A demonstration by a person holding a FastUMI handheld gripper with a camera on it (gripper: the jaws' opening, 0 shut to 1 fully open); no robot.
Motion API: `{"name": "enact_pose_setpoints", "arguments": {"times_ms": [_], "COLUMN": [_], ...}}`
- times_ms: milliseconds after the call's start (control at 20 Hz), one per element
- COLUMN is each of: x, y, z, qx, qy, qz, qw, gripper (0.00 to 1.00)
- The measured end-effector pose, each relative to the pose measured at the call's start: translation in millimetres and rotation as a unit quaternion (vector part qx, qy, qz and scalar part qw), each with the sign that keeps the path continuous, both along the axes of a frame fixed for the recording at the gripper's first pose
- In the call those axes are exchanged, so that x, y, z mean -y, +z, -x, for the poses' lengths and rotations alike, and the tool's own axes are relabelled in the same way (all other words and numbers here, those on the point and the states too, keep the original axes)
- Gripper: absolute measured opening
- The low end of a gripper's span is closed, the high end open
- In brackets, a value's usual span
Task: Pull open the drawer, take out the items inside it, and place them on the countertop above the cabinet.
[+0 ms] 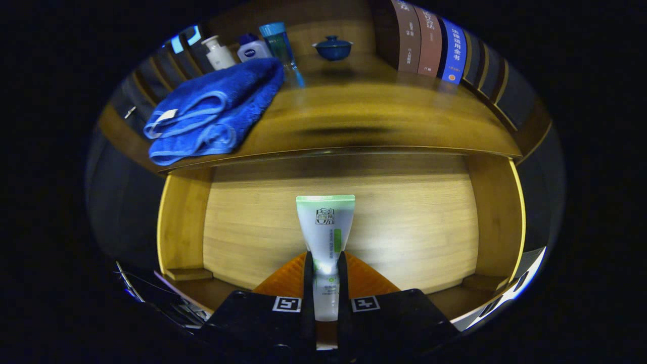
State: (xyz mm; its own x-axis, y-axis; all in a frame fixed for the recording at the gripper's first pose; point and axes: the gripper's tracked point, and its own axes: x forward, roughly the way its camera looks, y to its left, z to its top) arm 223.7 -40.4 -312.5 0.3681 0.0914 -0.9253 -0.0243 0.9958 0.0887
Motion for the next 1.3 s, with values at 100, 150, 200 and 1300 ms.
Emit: {"name": "enact_pose_setpoints", "arguments": {"times_ms": [100,150,200,1300], "x": [-0.7,-0.8,-1.1,9.8], "y": [17.4,25.1,33.2,56.2], "z": [7.3,8.4,8.1,-199.5], "qx": [0.013,0.017,0.021,-0.006], "qy": [0.0,-0.001,-0.001,-0.032], "qz": [-0.007,-0.01,-0.012,0.039], "qw": [1.0,1.0,1.0,0.999], "gripper": [0.21,0.21,0.21,0.21]}}
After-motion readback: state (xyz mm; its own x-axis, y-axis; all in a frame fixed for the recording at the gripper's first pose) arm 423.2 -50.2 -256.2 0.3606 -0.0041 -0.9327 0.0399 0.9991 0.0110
